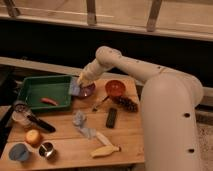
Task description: Wipe table surface with sponge
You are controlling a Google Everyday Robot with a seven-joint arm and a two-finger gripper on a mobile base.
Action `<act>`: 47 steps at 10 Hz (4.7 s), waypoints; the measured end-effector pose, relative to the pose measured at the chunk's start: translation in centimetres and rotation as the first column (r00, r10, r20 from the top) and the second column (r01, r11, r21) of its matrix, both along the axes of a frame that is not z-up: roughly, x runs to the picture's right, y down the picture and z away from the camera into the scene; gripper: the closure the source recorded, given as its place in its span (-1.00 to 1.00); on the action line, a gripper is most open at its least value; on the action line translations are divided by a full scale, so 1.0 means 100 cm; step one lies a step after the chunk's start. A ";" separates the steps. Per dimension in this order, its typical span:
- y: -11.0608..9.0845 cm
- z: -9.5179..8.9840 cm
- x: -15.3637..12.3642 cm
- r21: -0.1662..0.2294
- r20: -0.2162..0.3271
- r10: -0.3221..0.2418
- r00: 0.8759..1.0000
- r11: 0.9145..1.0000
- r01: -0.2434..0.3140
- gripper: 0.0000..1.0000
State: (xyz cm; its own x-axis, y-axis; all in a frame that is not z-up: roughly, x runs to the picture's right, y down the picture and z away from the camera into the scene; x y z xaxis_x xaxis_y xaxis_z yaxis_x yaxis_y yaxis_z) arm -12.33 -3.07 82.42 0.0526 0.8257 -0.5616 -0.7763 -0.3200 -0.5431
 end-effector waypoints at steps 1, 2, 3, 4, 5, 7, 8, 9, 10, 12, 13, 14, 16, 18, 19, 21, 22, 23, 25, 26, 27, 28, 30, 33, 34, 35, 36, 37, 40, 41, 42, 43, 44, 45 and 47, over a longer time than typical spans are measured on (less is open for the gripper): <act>0.011 -0.003 -0.001 -0.017 0.059 -0.062 0.996 0.998 0.063 1.00; 0.019 -0.008 -0.004 -0.026 0.121 -0.114 0.986 0.993 0.118 1.00; 0.025 -0.011 -0.003 -0.032 0.154 -0.142 0.978 0.988 0.148 1.00; 0.026 -0.012 -0.002 -0.031 0.166 -0.149 0.975 0.987 0.157 1.00; 0.027 -0.012 -0.002 -0.033 0.167 -0.151 0.974 0.987 0.159 1.00; 0.026 -0.012 -0.003 -0.032 0.168 -0.151 0.974 0.987 0.158 1.00; 0.028 -0.011 -0.003 -0.027 0.162 -0.160 0.974 0.986 0.167 1.00; 0.033 -0.012 -0.007 -0.019 0.143 -0.181 0.973 0.983 0.185 1.00; 0.045 -0.014 -0.012 -0.019 0.123 -0.198 0.972 0.979 0.202 1.00; 0.070 -0.016 -0.008 -0.030 0.062 -0.210 0.976 0.977 0.212 1.00; 0.081 -0.018 -0.001 -0.044 0.035 -0.200 0.979 0.979 0.201 1.00; 0.090 -0.018 0.009 -0.058 0.012 -0.188 0.982 0.980 0.188 1.00; 0.108 -0.021 0.037 -0.092 -0.045 -0.132 0.990 0.988 0.127 1.00; 0.123 -0.022 0.070 -0.122 -0.103 -0.069 0.992 0.991 0.056 1.00; 0.132 -0.021 0.082 -0.144 -0.131 -0.050 0.990 0.989 0.031 1.00; 0.150 -0.016 0.091 -0.184 -0.160 -0.039 0.986 0.983 0.009 1.00; 0.149 -0.016 0.093 -0.184 -0.161 -0.036 0.986 0.983 0.006 1.00; 0.149 -0.016 0.093 -0.183 -0.161 -0.036 0.986 0.983 0.006 1.00; 0.148 -0.016 0.091 -0.182 -0.159 -0.037 0.987 0.983 0.008 1.00; 0.148 -0.015 0.091 -0.183 -0.160 -0.037 0.986 0.983 0.007 1.00; 0.147 -0.013 0.092 -0.186 -0.163 -0.041 0.986 0.983 0.010 1.00; 0.148 -0.004 0.088 -0.200 -0.171 -0.047 0.984 0.980 0.012 1.00; 0.164 0.013 0.095 -0.241 -0.209 -0.047 0.977 0.971 -0.004 1.00; 0.181 0.020 0.112 -0.284 -0.260 -0.036 0.965 0.958 -0.041 1.00; 0.187 0.020 0.118 -0.295 -0.273 -0.032 0.961 0.954 -0.052 1.00; 0.192 0.019 0.126 -0.307 -0.290 -0.028 0.957 0.950 -0.065 1.00; 0.196 0.018 0.134 -0.316 -0.308 -0.023 0.951 0.945 -0.079 1.00; 0.197 0.017 0.136 -0.318 -0.316 -0.019 0.949 0.944 -0.087 1.00; 0.198 0.013 0.156 -0.309 -0.365 0.007 0.931 0.942 -0.128 1.00; 0.198 0.012 0.159 -0.308 -0.375 0.011 0.927 0.942 -0.136 1.00; 0.199 0.012 0.168 -0.307 -0.399 0.019 0.917 0.939 -0.153 1.00; 0.199 0.014 0.178 -0.307 -0.422 0.022 0.906 0.937 -0.166 1.00; 0.197 0.018 0.185 -0.307 -0.435 0.026 0.900 0.935 -0.175 1.00; 0.192 0.024 0.190 -0.305 -0.445 0.025 0.895 0.936 -0.178 1.00; 0.175 0.035 0.190 -0.283 -0.441 0.033 0.897 0.943 -0.174 1.00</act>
